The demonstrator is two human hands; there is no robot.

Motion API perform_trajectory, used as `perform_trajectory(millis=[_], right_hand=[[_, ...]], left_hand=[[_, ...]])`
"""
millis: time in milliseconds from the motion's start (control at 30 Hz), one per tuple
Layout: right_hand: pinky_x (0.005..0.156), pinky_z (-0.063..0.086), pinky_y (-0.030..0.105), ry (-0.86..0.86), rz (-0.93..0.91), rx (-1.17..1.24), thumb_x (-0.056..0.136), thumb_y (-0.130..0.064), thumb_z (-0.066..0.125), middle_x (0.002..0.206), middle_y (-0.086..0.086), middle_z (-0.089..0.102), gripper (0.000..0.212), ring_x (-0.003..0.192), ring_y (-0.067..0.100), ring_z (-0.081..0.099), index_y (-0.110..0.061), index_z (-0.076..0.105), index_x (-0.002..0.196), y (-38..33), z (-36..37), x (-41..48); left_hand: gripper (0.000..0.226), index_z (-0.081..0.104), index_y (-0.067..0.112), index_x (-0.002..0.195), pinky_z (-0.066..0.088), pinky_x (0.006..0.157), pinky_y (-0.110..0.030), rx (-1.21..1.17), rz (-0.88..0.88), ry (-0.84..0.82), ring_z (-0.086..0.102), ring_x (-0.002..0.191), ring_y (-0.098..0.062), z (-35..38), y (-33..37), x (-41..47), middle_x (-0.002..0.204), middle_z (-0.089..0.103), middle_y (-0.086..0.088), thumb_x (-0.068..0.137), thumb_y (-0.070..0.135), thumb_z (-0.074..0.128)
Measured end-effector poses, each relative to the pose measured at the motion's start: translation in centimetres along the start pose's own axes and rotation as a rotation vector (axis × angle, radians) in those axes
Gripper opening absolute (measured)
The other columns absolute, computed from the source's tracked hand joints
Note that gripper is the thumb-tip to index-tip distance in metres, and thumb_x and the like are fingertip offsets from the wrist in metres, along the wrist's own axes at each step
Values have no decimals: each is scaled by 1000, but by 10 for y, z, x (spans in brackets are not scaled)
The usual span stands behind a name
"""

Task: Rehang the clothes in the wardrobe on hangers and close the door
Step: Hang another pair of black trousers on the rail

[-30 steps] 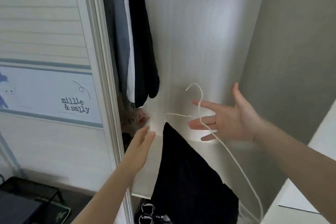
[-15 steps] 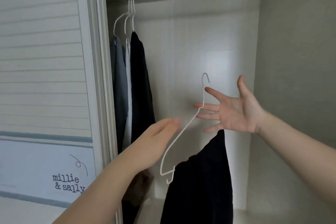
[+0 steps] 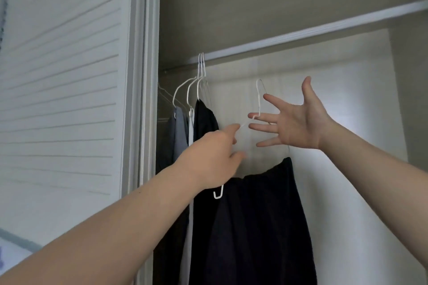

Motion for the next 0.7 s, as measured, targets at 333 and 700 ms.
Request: perform_trajectory(millis=[333, 700], right_hand=[[103, 31, 74, -141, -94, -68, 58, -101, 32, 141, 25, 52, 109, 127, 44, 53, -37, 43, 146, -81, 16, 107], [93, 45, 69, -188, -203, -27, 60, -101, 29, 132, 24, 60, 108, 120, 41, 60, -38, 39, 147, -117, 31, 210]], left_hand=[[53, 32, 20, 141, 41, 104, -39, 435, 1, 126, 47, 126, -28, -62, -10, 85, 131, 58, -5, 97, 44, 51], [57, 34, 27, 147, 55, 90, -42, 414, -103, 241, 64, 103, -21, -116, -49, 151, 124, 65, 1, 96, 41, 55]])
Point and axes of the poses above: each hand's wrist, its own x-axis towards the middle knuckle, its own z-axis out of the palm, y = z × x, the point moved 8 cm from there along x, towards the middle knuckle
